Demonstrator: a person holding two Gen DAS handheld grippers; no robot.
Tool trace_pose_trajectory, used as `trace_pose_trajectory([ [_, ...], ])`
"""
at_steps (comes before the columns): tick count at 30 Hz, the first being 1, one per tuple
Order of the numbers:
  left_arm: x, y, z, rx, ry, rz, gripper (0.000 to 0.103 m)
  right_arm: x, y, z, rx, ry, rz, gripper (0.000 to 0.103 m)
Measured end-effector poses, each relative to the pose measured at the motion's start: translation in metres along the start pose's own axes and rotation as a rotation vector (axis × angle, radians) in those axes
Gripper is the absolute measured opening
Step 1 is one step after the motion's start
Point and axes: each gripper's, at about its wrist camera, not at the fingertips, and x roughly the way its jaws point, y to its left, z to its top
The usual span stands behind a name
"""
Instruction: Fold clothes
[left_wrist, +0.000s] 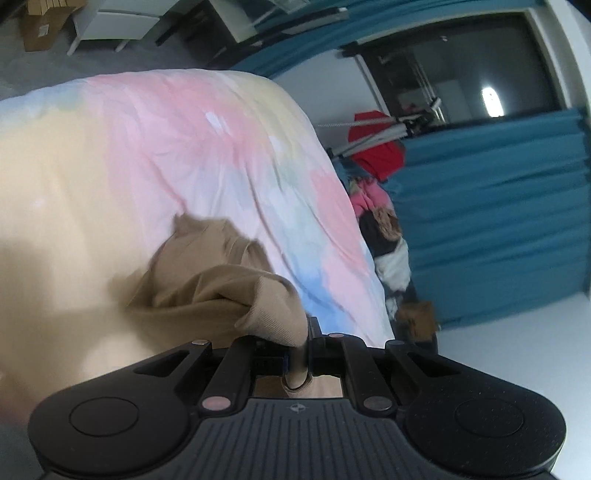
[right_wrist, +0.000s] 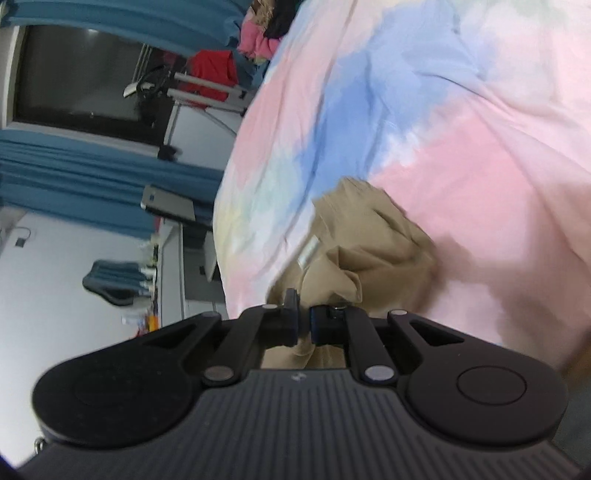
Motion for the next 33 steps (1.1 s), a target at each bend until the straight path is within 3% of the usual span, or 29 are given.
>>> trace_pose_trajectory([
  [6, 0.094, -0.001, 0.041, 0.049, 0.007, 0.061, 0.011, 0.082, -0.002, 0.040, 0.034, -0.006, -0.050, 0.011],
  [12, 0.168, 0.023, 0.051, 0.174, 0.008, 0.145, 0.012, 0.153, -0.032, 0.067, 0.003, 0.066, -0.104, 0.011],
  [19, 0.190, 0.023, 0.044, 0.297, -0.005, 0.177, 0.013, 0.175, -0.045, 0.076, -0.023, 0.106, -0.100, 0.012],
  [21, 0.189, 0.019, 0.041, 0.336, 0.000, 0.168, 0.024, 0.172, -0.047, 0.076, -0.023, 0.111, -0.077, 0.014],
  [22, 0.189, 0.017, 0.039, 0.364, 0.012, 0.158, 0.040, 0.169, -0.047, 0.076, -0.036, 0.114, -0.063, 0.020],
  [23, 0.189, 0.014, 0.038, 0.391, 0.024, 0.148, 0.047, 0.166, -0.047, 0.075, -0.052, 0.117, -0.049, 0.026],
  [25, 0.186, 0.008, 0.031, 0.438, 0.028, 0.141, 0.061, 0.159, -0.046, 0.071, -0.059, 0.120, 0.030, 0.066],
  [27, 0.179, 0.000, 0.021, 0.518, 0.005, 0.147, 0.073, 0.150, -0.040, 0.065, -0.093, 0.105, 0.102, 0.083],
  [28, 0.176, -0.004, 0.016, 0.560, -0.009, 0.151, 0.082, 0.146, -0.034, 0.062, -0.128, 0.099, 0.117, 0.085],
  [33, 0.176, -0.020, -0.009, 0.819, -0.058, 0.203, 0.091, 0.138, 0.002, 0.033, -0.497, 0.037, 0.103, 0.085],
])
